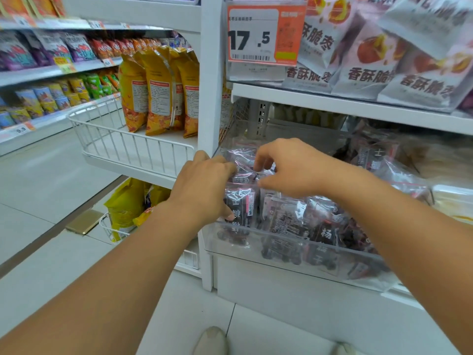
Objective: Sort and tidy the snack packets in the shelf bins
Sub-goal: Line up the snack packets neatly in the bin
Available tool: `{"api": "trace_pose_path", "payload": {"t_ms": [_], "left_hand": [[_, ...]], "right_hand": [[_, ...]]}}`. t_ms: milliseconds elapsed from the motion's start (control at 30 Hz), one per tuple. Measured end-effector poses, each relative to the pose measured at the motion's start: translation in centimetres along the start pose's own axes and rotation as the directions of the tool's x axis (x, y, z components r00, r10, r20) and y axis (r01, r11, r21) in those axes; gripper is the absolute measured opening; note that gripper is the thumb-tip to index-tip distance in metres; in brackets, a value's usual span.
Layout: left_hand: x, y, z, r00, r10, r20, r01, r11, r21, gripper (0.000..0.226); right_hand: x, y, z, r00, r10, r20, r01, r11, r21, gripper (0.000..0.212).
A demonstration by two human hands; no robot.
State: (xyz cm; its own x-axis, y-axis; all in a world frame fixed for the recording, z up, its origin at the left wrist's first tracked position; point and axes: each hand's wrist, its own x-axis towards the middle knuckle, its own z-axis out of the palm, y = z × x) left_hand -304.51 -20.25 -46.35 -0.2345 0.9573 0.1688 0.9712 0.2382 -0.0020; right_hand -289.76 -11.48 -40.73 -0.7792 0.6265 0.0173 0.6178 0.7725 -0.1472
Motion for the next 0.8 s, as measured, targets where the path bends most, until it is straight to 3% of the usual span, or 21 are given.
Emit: {"api": "trace_pose_path", "payload": {"t_ms": [67, 133, 233, 300, 367, 433, 533, 600, 667, 733, 800], "left_hand": [[-0.2, 0.7, -0.9, 1.0, 0.001, -0.026, 0.0, 0.999, 0.044, 0.077], [-0.5, 2.1, -2.2, 0.99, 0.003, -0.141, 0.003, 0.999, 0.044, 0.069], [-0.8, 5.6, -3.5, 0.952, 0.058, -0.3, -0.099, 0.987, -0.123, 0.053], [-1.0, 8.2, -3.6, 0.955, 0.128, -0.266, -0.213, 0.922, -0.323, 0.044], [-0.7, 10.1, -3.2, 0.963, 0.204, -0.175, -0.256, 0.893, -0.37, 0.039], [-0.1, 10.3, -2.7, 0.967, 0.22, -0.126, -0.252, 0.889, -0.383, 0.036], [0.6, 8.9, -3.0, 0.974, 0.188, -0.128, -0.225, 0.87, -0.438, 0.029], [0.6, 6.6, -3.4, 0.979, 0.132, -0.158, -0.191, 0.872, -0.451, 0.028], [0.2, 3.8, -3.7, 0.976, 0.075, -0.205, -0.161, 0.883, -0.44, 0.025], [-0.3, 1.2, -3.6, 0.964, 0.006, -0.267, -0.13, 0.884, -0.449, 0.018], [-0.6, -0.8, -3.3, 0.947, -0.074, -0.312, -0.088, 0.874, -0.477, 0.012]], "right_hand": [[-2.5, -0.1, -0.2, 1.0, -0.024, -0.017, 0.022, 0.993, -0.119, 0.028], [-5.4, 0.6, -0.7, 0.996, -0.014, -0.083, -0.005, 0.974, -0.225, 0.033], [-9.6, 2.6, -2.2, 0.974, 0.019, -0.228, -0.085, 0.956, -0.282, 0.052], [-11.7, 4.4, -3.1, 0.949, 0.131, -0.288, -0.218, 0.93, -0.296, 0.066], [-12.8, 6.2, -3.0, 0.928, 0.3, -0.223, -0.355, 0.893, -0.276, 0.073], [-12.9, 8.2, -2.0, 0.922, 0.359, -0.142, -0.382, 0.905, -0.189, 0.062], [-12.7, 9.4, -1.7, 0.928, 0.317, -0.198, -0.332, 0.942, -0.05, 0.036], [-12.7, 8.5, -2.7, 0.901, 0.191, -0.389, -0.218, 0.976, -0.026, 0.027], [-12.4, 5.8, -3.8, 0.834, 0.078, -0.547, -0.021, 0.994, 0.109, 0.023], [-10.7, 3.0, -3.3, 0.858, 0.033, -0.513, 0.129, 0.952, 0.278, 0.022], [-7.8, 0.8, -1.3, 0.932, -0.01, -0.361, 0.15, 0.92, 0.362, 0.026]]}}
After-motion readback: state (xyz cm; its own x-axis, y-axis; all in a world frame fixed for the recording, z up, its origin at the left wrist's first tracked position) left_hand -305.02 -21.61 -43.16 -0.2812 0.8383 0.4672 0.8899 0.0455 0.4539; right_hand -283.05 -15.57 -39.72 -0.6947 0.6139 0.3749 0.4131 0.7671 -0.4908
